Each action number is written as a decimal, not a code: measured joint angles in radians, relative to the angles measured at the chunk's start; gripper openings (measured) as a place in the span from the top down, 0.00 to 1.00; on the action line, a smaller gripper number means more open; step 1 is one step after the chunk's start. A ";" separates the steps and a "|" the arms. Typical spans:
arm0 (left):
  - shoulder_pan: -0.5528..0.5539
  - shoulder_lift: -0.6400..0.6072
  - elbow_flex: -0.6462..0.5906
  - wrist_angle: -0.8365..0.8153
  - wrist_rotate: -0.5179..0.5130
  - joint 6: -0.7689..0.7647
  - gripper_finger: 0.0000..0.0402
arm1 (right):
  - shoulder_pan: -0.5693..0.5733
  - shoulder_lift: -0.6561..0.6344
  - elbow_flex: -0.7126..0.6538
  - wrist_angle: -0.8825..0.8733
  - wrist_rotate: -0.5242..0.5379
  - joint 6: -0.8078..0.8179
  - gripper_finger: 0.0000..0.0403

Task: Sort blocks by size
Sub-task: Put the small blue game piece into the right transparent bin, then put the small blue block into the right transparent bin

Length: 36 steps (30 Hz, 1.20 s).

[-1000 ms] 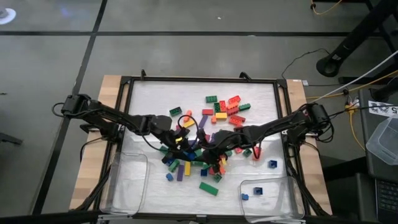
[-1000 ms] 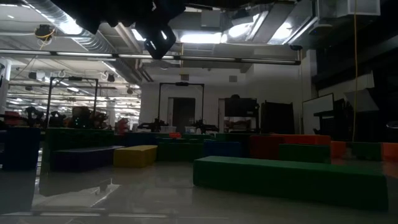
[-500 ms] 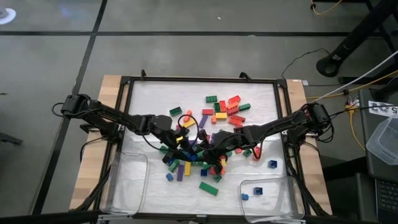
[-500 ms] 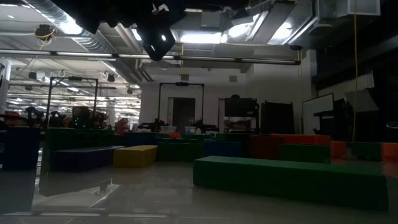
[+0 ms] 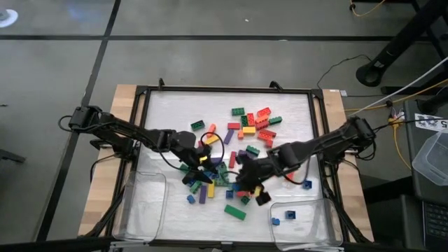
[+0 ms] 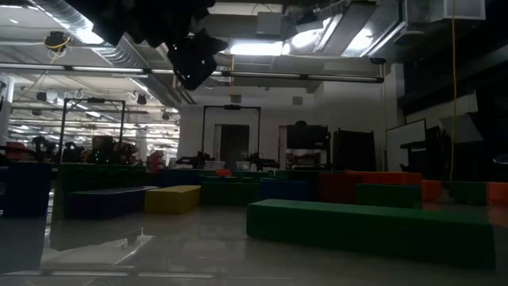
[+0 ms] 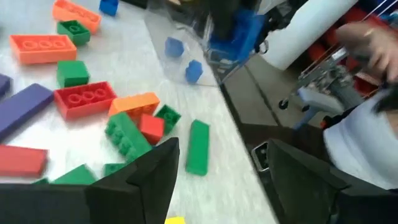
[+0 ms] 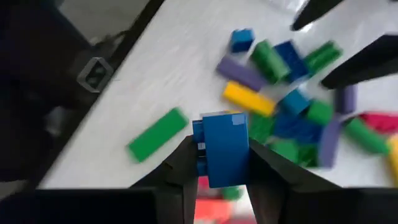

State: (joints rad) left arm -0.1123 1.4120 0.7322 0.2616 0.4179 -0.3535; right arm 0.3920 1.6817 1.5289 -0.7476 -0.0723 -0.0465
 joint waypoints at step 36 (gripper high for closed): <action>0.005 0.000 -0.001 -0.101 -0.185 0.074 0.44 | 0.537 -0.002 -0.183 -0.246 0.094 1.363 0.56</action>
State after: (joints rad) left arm -0.1074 1.4120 0.7311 0.1602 0.2331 -0.2793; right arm 0.9291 1.6802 1.3457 -0.9936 0.0216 1.3163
